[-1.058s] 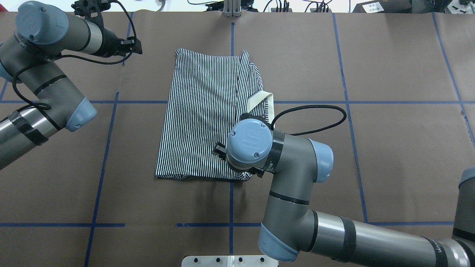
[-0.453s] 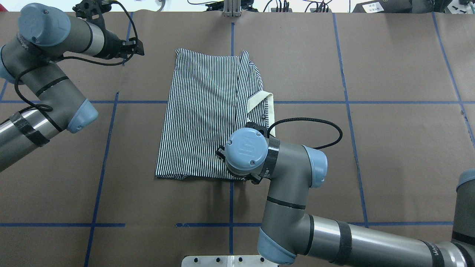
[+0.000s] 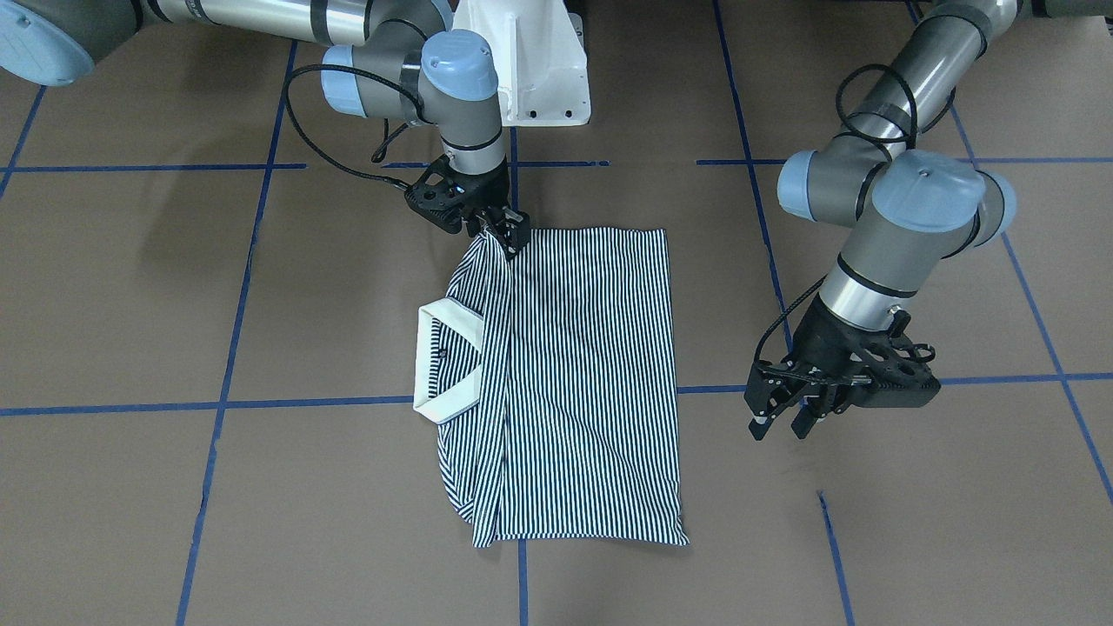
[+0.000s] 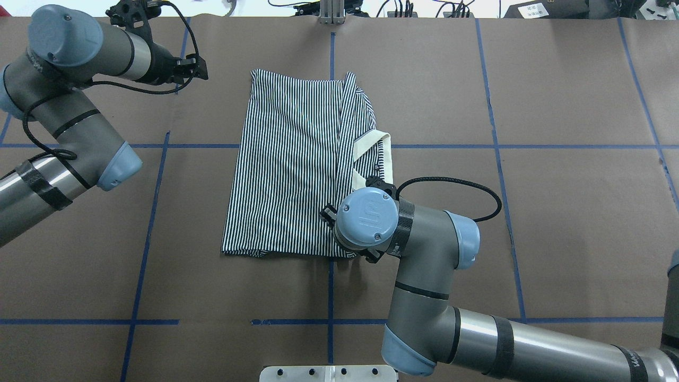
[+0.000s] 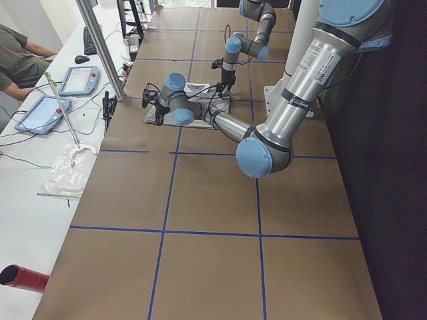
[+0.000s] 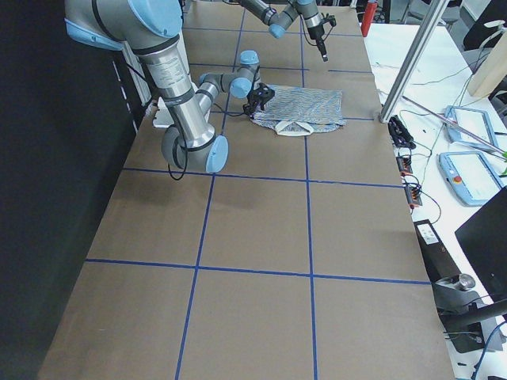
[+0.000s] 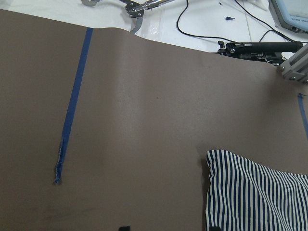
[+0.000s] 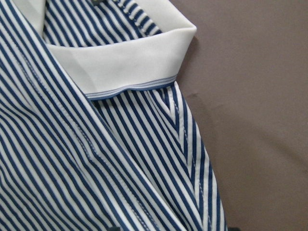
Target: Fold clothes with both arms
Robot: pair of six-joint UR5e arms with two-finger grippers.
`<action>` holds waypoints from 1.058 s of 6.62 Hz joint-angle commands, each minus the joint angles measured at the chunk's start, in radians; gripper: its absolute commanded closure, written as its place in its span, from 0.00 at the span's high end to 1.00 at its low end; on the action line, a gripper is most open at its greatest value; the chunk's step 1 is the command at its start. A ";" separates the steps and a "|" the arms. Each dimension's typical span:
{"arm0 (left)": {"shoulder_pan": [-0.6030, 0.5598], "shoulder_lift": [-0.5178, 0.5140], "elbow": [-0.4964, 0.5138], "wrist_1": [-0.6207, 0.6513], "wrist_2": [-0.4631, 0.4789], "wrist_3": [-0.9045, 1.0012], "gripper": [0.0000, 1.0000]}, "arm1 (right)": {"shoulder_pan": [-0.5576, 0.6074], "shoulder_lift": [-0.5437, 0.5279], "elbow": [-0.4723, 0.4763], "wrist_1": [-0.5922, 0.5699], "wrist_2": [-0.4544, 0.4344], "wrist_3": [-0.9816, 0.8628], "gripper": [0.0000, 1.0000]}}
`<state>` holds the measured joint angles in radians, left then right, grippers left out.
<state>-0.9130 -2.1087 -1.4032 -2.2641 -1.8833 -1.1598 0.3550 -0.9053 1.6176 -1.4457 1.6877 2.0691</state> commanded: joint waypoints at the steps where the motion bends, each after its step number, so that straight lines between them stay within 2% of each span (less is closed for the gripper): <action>1: 0.000 -0.002 0.001 0.000 0.000 0.000 0.63 | 0.004 -0.001 0.001 -0.004 -0.002 0.003 0.44; 2: 0.000 -0.002 0.001 0.000 0.001 0.000 0.63 | 0.004 -0.003 -0.001 -0.007 -0.002 0.009 0.14; 3: 0.000 -0.002 0.001 0.000 0.001 0.000 0.63 | 0.004 -0.009 0.002 -0.007 -0.002 0.009 0.13; 4: 0.000 -0.001 0.001 0.000 0.001 0.000 0.63 | 0.002 0.000 0.008 -0.016 0.000 0.011 0.24; 5: 0.000 0.001 0.003 0.000 0.001 0.002 0.63 | 0.002 -0.006 0.008 -0.018 0.000 0.009 0.55; 6: 0.000 0.001 0.004 0.000 0.000 0.002 0.63 | 0.002 -0.006 0.008 -0.018 0.000 0.009 0.70; 7: 0.000 0.001 0.006 0.000 0.001 0.000 0.63 | 0.002 -0.006 0.008 -0.019 0.000 0.009 0.79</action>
<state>-0.9127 -2.1080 -1.3992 -2.2642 -1.8829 -1.1586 0.3576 -0.9106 1.6256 -1.4633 1.6873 2.0787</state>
